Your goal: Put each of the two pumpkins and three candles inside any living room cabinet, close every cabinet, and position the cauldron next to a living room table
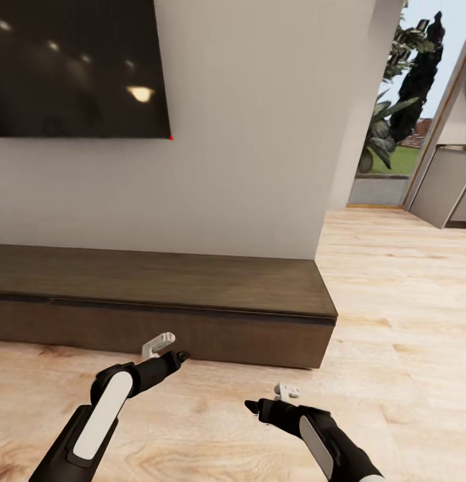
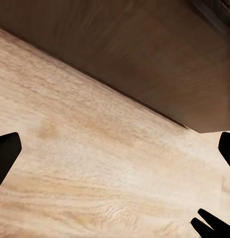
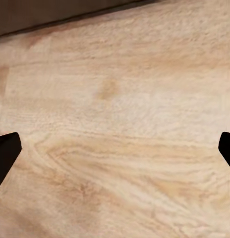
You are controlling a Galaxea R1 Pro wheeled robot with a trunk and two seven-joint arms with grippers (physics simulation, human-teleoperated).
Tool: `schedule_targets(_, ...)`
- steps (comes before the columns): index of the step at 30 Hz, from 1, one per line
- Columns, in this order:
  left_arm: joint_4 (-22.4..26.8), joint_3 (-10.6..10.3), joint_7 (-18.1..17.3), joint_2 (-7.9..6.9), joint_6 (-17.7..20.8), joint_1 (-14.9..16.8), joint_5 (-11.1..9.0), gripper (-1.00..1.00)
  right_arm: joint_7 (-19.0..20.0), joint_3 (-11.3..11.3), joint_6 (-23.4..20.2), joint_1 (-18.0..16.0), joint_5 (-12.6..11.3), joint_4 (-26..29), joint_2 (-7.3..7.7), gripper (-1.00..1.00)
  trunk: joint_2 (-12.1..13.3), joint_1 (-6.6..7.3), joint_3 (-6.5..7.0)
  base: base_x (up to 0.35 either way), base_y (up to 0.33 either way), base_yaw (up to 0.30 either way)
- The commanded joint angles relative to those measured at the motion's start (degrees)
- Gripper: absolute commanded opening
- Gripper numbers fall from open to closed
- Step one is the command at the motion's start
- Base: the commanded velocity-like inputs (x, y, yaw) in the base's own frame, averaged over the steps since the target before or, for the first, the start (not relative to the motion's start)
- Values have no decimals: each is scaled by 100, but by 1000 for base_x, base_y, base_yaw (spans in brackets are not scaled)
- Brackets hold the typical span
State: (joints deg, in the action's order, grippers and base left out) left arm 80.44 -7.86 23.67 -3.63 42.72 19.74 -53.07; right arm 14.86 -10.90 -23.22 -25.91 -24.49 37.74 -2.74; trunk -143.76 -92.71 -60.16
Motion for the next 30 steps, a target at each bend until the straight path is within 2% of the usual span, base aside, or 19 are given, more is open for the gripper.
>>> schedule_targets(1,6,-8,58,-5,6,3,-61,100,-4,-2,-26,-2,-118,1,3,100,0,3,17,0,0,0)
schedule_targets(5,6,-1,58,-6,19,3,-62,100,1,-4,-17,-2,-427,-2,3,100,5,14,106,0,0,0)
schedule_targets(10,6,46,58,-6,75,3,-63,100,14,-8,-19,-2,-600,4,7,100,12,27,217,0,0,0)
schedule_targets(13,5,222,53,3,285,3,-64,100,16,-15,-29,-2,-624,-3,9,100,16,34,283,0,0,0)
schedule_targets(14,3,418,51,10,451,3,-69,100,16,-11,-30,-2,-632,-9,10,100,17,37,305,0,0,0)
schedule_targets(16,0,478,50,13,492,3,-70,100,16,-10,-23,-2,-634,-11,10,100,20,42,350,0,0,0)
schedule_targets(30,-21,551,63,2,534,3,-42,100,-42,-51,-10,-2,-597,-24,-21,100,38,78,660,-15,3,4)
